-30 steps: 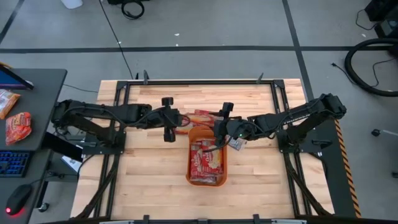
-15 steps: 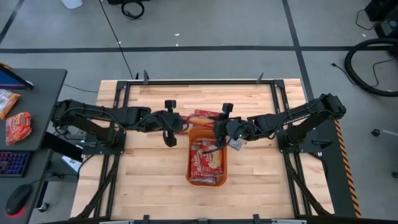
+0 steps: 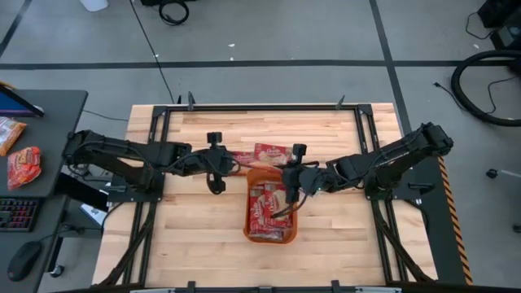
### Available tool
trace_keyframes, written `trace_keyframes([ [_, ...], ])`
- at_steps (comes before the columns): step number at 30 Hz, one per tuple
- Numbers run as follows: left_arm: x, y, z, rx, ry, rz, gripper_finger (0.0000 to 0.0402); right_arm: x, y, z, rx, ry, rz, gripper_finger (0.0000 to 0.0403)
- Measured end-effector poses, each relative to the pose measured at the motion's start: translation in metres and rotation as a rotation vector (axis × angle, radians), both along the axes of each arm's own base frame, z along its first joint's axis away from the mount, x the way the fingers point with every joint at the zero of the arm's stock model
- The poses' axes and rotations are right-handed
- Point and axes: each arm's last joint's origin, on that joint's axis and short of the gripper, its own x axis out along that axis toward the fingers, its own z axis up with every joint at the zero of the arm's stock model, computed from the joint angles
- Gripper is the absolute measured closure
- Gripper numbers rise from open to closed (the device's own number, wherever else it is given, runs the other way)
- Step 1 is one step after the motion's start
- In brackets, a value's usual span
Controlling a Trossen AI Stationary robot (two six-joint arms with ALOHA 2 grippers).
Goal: Sort popcorn bags into baskets
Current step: Put the red popcorn bag into the orange bin
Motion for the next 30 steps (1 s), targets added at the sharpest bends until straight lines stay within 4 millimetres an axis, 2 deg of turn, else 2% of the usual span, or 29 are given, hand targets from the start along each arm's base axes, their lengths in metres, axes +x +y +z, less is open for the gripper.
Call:
trace_keyframes([
  [5, -0.024, 0.001, -0.011, 0.043, -0.049, 0.074, 0.0257, -0.010, 0.014, 0.020, 0.148, 0.043, -0.036, 0.0366],
  [8, -0.037, 0.000, -0.010, 0.029, -0.139, 0.070, 0.0257, -0.010, 0.024, 0.023, 0.213, 0.066, -0.028, 0.0366],
  [12, -0.052, 0.000, -0.008, 0.011, -0.248, 0.056, 0.0257, -0.001, 0.039, 0.009, 0.218, 0.180, -0.065, 0.0366],
  [18, -0.073, 0.003, -0.005, -0.021, -0.354, 0.043, 0.0257, 0.020, 0.058, -0.001, 0.214, 0.330, -0.171, 0.0366],
  [25, -0.076, 0.003, -0.023, -0.036, -0.346, 0.016, 0.0257, 0.039, 0.067, -0.013, 0.182, 0.463, -0.389, 0.0366],
  [30, -0.076, 0.003, -0.028, -0.035, -0.330, 0.014, 0.0257, 0.055, 0.074, -0.027, 0.185, 0.512, -0.441, 0.0366],
])
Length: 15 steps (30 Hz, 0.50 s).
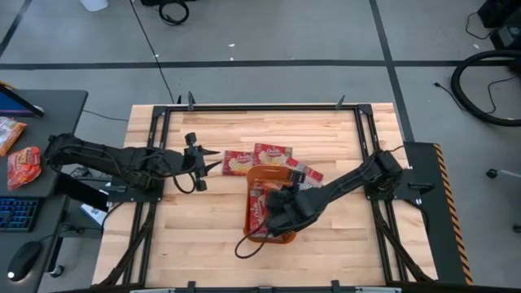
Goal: Sort popcorn bags into baskets
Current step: Put the red popcorn bag into the orange bin
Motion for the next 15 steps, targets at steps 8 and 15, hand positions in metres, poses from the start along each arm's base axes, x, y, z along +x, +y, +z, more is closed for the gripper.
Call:
trace_keyframes([
  [8, 0.007, -0.006, -0.010, -0.075, 0.071, -0.121, 0.0254, 0.018, 0.009, -0.030, 0.127, 0.130, 0.025, 0.0302],
  [15, 0.028, -0.010, -0.041, -0.071, 0.250, -0.115, 0.0201, 0.016, 0.016, -0.013, 0.276, 0.041, 0.020, 0.0217],
])
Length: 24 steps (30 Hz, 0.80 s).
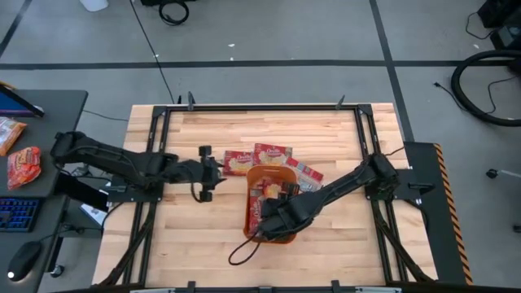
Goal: Sort popcorn bags into baskets
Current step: Put the red popcorn bag into the orange bin
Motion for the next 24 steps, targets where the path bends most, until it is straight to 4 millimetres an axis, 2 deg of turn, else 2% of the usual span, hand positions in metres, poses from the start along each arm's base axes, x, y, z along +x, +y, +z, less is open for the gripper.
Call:
trace_keyframes([
  [5, 0.014, 0.005, -0.029, 0.045, 0.172, 0.019, 0.0177, -0.014, 0.010, 0.032, 0.023, -0.149, 0.012, 0.0183],
  [11, 0.028, 0.016, -0.062, 0.068, 0.341, 0.054, 0.0176, -0.040, 0.020, 0.069, -0.089, -0.333, 0.003, 0.0178],
  [16, 0.033, 0.019, -0.088, 0.083, 0.477, 0.068, 0.0175, -0.052, 0.034, 0.074, -0.158, -0.393, 0.015, 0.0179],
  [24, 0.037, 0.019, -0.116, 0.176, 0.571, 0.163, 0.0195, -0.055, 0.041, 0.064, -0.189, -0.376, 0.008, 0.0179],
])
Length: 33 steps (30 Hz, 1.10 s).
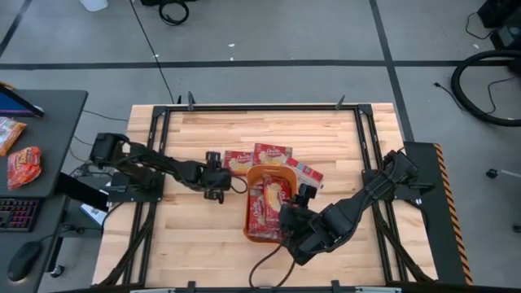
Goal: Sort popcorn bags into baskets
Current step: Put the red popcorn bag into the orange bin
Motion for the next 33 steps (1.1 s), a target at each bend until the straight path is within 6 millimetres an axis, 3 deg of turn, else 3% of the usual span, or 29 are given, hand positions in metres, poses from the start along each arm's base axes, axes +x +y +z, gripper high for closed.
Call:
trace_keyframes([
  [5, 0.003, 0.001, -0.006, 0.083, 0.000, 0.024, 0.0208, 0.000, 0.000, -0.001, 0.007, 0.000, -0.008, 0.0179],
  [16, 0.004, 0.001, -0.007, 0.073, -0.008, 0.021, 0.0242, 0.000, 0.000, -0.001, 0.012, 0.000, -0.007, 0.0179],
  [22, 0.005, 0.000, -0.007, 0.050, -0.016, 0.012, 0.0294, 0.000, 0.001, -0.001, 0.013, -0.001, -0.006, 0.0179],
  [28, 0.005, 0.000, -0.006, 0.060, 0.000, -0.016, 0.0382, 0.000, 0.000, -0.001, 0.007, 0.004, 0.000, 0.0179],
  [33, 0.002, 0.000, 0.003, 0.065, -0.015, -0.029, 0.0394, 0.004, -0.006, -0.001, -0.015, 0.021, 0.010, 0.0179],
])
